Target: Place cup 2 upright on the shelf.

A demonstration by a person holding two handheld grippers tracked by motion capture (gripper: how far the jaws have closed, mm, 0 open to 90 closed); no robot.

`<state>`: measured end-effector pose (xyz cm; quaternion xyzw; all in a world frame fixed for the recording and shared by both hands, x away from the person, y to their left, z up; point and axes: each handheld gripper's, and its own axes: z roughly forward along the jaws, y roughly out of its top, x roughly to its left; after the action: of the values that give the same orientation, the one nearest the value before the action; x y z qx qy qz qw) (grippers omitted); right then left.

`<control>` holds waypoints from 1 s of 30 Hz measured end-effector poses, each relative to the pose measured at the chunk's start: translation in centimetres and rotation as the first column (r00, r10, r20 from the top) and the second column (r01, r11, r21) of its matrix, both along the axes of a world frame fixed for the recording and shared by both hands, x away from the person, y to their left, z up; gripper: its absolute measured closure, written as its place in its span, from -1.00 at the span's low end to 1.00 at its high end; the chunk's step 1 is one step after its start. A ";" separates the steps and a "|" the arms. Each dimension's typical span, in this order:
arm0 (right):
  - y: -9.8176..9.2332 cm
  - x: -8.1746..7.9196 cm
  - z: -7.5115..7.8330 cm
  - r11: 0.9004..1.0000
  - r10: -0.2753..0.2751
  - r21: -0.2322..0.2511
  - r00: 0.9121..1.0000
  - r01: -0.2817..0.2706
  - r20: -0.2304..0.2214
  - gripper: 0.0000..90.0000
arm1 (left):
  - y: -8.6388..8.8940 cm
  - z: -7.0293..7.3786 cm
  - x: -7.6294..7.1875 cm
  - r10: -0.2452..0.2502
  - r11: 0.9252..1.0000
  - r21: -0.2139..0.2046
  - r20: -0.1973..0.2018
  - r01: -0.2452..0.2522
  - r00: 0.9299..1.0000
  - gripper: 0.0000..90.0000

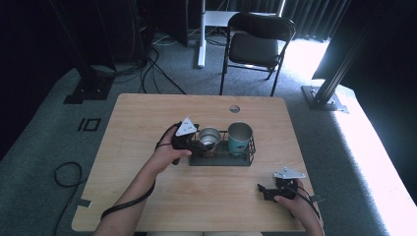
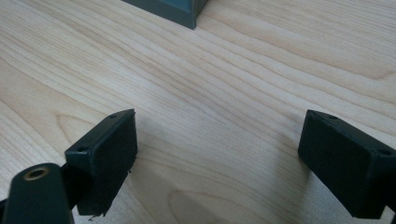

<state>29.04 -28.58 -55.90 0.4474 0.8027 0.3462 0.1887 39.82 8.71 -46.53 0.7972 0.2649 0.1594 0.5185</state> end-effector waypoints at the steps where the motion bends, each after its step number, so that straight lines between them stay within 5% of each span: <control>1: 0.0 0.0 0.0 1.000 0.000 0.000 1.000 0.000 0.000 -0.75 | 0.1 0.0 0.0 0.001 1.000 0.000 -0.001 -0.001 1.000 -0.95; 30: 0.0 0.0 0.0 1.000 0.000 -0.004 1.000 0.000 0.001 -0.75 | 3.1 0.1 -1.3 0.034 0.999 -0.001 -0.024 -0.034 0.999 -0.95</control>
<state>29.03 -28.53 -55.90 0.4470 0.8031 0.3450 0.1902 38.49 11.80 -46.40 0.7941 0.2847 0.1586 0.5131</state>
